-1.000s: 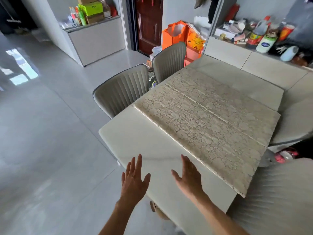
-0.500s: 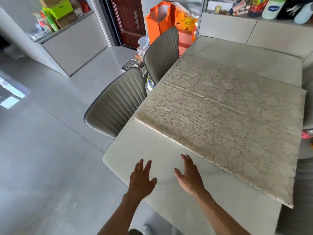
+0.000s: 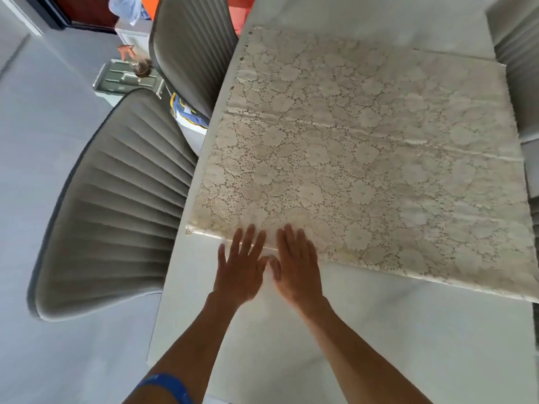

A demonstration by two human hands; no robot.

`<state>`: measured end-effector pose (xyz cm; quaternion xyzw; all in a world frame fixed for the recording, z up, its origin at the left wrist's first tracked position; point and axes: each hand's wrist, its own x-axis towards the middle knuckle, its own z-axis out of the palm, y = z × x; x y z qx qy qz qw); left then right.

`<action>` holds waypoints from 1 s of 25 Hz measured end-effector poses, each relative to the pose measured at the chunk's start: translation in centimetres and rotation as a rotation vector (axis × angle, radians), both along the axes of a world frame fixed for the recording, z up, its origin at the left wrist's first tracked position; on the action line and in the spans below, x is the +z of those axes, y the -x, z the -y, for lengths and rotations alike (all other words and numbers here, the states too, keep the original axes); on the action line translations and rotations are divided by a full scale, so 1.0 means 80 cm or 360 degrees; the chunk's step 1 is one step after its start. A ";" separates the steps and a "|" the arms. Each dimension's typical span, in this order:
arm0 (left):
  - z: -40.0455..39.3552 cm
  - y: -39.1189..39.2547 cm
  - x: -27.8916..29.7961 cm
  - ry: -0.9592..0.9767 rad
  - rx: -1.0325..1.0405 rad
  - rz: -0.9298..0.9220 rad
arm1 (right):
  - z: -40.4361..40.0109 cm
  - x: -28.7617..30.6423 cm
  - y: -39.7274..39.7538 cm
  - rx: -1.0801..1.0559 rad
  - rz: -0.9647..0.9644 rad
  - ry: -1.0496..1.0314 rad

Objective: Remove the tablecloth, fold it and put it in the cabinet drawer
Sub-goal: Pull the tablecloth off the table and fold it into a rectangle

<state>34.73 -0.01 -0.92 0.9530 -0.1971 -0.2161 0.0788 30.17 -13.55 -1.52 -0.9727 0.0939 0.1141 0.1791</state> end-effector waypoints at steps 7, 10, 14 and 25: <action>-0.025 0.014 -0.019 -0.0122 -0.0056 0.0161 | 0.062 -0.012 0.069 -0.0050 -0.0062 0.0245; -0.027 0.009 -0.016 -0.0190 -0.0109 0.0040 | 0.101 -0.002 0.101 -0.0270 -0.0108 0.0292; -0.014 -0.003 -0.014 -0.0230 0.0055 -0.0244 | 0.178 0.009 0.154 -0.0509 -0.0158 0.0376; 0.127 0.024 0.028 -0.0361 -0.0394 0.0449 | 0.401 0.022 0.210 -0.0246 -0.0142 0.0805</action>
